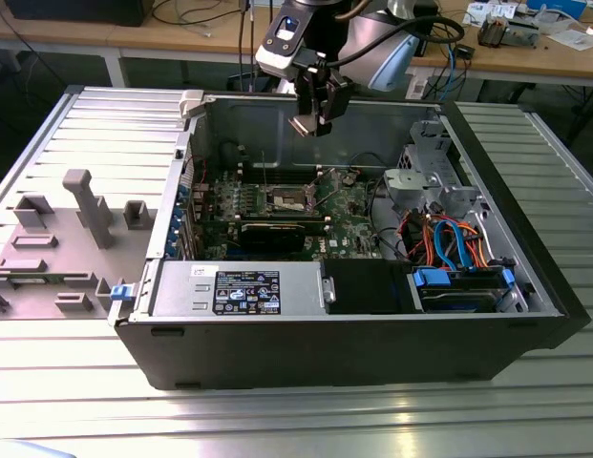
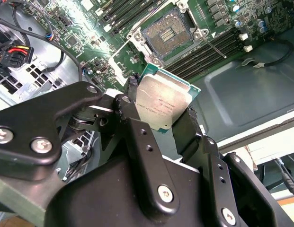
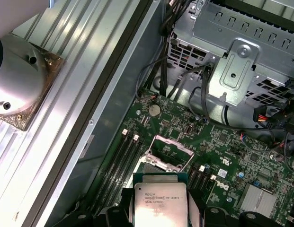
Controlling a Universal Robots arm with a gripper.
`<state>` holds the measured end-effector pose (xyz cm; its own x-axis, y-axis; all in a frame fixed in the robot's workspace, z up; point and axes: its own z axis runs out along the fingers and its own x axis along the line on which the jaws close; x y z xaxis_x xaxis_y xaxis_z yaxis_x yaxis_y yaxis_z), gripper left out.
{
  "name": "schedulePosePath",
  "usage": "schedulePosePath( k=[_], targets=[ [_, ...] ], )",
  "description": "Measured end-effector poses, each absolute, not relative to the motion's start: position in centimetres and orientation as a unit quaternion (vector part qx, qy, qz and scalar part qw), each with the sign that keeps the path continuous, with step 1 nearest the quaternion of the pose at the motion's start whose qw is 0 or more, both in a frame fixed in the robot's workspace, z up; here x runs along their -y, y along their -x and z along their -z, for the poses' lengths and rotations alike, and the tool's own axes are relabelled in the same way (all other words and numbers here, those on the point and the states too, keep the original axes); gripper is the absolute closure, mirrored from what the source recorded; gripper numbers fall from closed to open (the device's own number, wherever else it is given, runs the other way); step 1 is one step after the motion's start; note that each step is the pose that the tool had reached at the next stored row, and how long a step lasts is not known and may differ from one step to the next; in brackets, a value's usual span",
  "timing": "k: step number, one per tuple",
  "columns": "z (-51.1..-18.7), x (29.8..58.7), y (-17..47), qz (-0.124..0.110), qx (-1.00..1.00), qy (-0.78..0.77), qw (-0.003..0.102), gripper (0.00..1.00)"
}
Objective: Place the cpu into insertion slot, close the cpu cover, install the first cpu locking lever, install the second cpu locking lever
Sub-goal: 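Place the cpu into insertion slot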
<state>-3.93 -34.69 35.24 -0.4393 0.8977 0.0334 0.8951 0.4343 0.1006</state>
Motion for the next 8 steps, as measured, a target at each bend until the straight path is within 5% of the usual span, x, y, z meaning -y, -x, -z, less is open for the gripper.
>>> schedulePosePath(
  k=[8],
  targets=[
    [-35.22,34.69,3.93,-0.052,-0.843,-0.535,0.013,0.45]
  ],
)
